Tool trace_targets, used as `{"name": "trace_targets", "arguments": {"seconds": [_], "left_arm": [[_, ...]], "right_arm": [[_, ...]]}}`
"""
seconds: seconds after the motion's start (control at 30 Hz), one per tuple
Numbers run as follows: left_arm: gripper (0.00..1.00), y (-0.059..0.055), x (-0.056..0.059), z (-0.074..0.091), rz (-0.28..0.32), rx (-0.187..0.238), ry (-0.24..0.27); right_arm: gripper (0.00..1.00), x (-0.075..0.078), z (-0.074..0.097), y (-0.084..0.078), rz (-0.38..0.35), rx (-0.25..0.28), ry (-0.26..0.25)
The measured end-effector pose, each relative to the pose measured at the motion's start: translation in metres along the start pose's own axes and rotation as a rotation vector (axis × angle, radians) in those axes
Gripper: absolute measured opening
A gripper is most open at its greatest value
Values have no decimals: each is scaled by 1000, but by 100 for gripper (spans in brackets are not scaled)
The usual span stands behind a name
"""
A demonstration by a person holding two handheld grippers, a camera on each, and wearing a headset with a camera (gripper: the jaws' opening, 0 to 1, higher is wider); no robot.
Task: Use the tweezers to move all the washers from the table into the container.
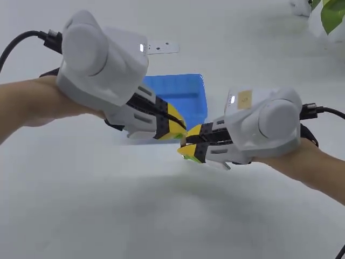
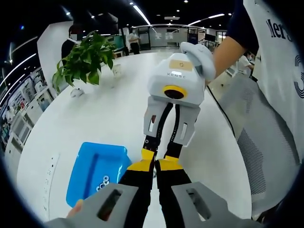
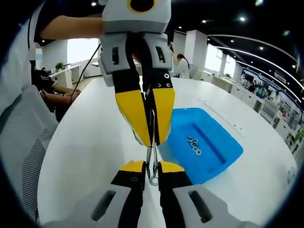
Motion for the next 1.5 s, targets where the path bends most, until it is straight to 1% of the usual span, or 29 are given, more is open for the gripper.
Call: {"name": "trace_targets", "arguments": {"seconds": [0.27,0.4,0.47,0.57,0.83,0.97,1.17,1.4,1.43,1.5], "left_arm": [[6,2,1,0,5,7,-4],[6,1,2,0,3,2,-6],[6,2,2,0,9,7,-8],[6,0,1,0,7,-3,-9],[6,1,2,-1,17,5,-17],[6,1,2,-2,19,5,-21],[6,2,4,-3,12,3,-28],[6,3,4,-3,5,-2,-26],[6,3,4,-3,-1,-5,-25],[6,3,5,-2,-37,-18,-17]], "right_arm": [[11,-2,1,0,-3,4,-1],[11,-2,1,0,-3,-2,1],[11,-2,1,0,-4,4,1],[11,-2,1,-2,-3,-4,0],[12,-3,2,-3,-13,4,-3],[13,-4,2,-7,-6,-13,-1],[15,-6,0,-9,-1,-18,-1],[14,-5,-3,-8,38,-35,-10],[13,-4,-3,-9,55,-51,-17],[13,-5,-3,-9,61,-50,-16]]}}
Point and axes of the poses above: the centre of the closed fingertips' face, and the gripper's own axes: z roughly backward along the fingers, x roughly to its right, y roughly out of its top, the point moved 7 cm from there along z, roughly backward along the fingers, and after that the axes turned 9 degrees about y, right-handed, at the moved point
